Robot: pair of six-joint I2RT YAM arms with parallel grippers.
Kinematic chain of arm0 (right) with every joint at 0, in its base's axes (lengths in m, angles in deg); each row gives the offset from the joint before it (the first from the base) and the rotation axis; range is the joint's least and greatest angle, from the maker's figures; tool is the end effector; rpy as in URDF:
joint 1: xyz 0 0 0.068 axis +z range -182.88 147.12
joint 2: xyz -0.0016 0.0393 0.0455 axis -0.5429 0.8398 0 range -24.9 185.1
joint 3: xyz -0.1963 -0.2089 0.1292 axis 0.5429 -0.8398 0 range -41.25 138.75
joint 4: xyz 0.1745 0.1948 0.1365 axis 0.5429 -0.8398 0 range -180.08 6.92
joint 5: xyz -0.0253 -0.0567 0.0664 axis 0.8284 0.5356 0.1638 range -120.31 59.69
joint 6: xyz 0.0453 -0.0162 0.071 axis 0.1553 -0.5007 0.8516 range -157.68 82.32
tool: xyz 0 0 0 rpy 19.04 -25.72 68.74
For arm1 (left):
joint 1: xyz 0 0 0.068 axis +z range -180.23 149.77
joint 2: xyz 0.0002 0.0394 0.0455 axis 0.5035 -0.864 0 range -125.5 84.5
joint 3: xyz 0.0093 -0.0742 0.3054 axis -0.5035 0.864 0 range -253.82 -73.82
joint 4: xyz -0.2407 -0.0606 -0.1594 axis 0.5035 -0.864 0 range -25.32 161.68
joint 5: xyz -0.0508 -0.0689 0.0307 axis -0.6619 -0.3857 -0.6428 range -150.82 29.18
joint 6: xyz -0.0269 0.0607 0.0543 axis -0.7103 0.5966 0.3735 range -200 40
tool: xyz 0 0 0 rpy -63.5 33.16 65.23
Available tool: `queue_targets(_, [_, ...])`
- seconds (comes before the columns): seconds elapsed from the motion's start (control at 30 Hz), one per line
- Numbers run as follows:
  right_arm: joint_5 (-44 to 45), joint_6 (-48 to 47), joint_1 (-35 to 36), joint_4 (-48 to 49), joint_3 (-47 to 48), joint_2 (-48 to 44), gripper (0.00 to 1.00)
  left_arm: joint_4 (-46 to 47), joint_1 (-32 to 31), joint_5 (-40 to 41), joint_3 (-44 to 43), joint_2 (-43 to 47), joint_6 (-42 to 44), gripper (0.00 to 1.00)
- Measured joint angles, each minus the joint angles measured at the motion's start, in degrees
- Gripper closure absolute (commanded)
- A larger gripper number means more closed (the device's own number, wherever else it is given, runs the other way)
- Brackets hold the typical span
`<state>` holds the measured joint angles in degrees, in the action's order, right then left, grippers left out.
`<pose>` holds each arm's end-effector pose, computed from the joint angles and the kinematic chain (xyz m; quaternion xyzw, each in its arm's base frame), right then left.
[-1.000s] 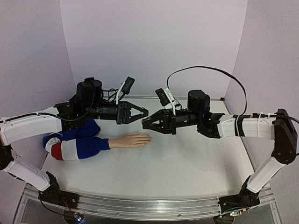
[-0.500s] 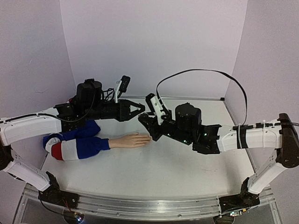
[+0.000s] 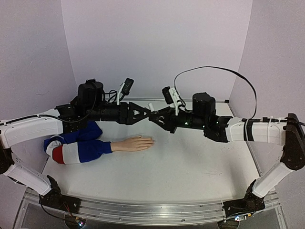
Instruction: Paint the nails
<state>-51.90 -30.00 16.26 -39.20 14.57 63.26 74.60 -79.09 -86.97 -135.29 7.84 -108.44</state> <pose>0.2542 0.3363 0.3496 -0.3556 0.5297 0.4662 0.6129 0.2212 -0.3038 0.3663 0.2741 0.7213 -0.5193 0.3673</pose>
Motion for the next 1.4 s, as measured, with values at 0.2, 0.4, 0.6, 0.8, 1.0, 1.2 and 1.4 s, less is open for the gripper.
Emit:
queue_targets(0.2, [-23.37, 9.88, -4.76, 3.48, 1.70, 1.38, 1.00, -0.20, 1.66, -4.79, 0.00, 1.14, -0.17, 0.20])
queue_targets(0.4, [-33.66, 15.08, -3.50, 8.59, 2.12, 2.47, 1.00, 0.61, 1.62, -7.89, -0.02, 2.03, -0.66, 0.31])
queue_targets(0.6, [-36.46, 17.73, -3.50, 10.62, 2.64, 5.16, 1.00, 0.81, 1.53, -10.14, -0.37, 1.97, -0.79, 0.55])
queue_targets(0.8, [-36.65, 18.10, -3.52, 11.26, 2.64, 5.42, 1.00, 1.57, 1.03, -10.12, -1.16, 1.60, -0.22, 0.73])
queue_targets(1.0, [-33.99, 16.31, -3.50, 10.95, 2.64, 5.42, 1.00, 1.64, 0.74, -8.17, -1.16, 1.16, 0.02, 0.84])
queue_targets(1.2, [0.39, 2.86, 4.52, 1.01, 2.64, 2.51, 1.00, -0.09, 1.68, 0.46, -1.07, 0.39, 0.24, 0.90])
queue_targets(1.4, [29.81, -6.14, 12.90, 0.31, 0.94, 0.74, 1.00, -0.42, 0.90, 3.04, -1.05, 0.28, -0.11, 0.90])
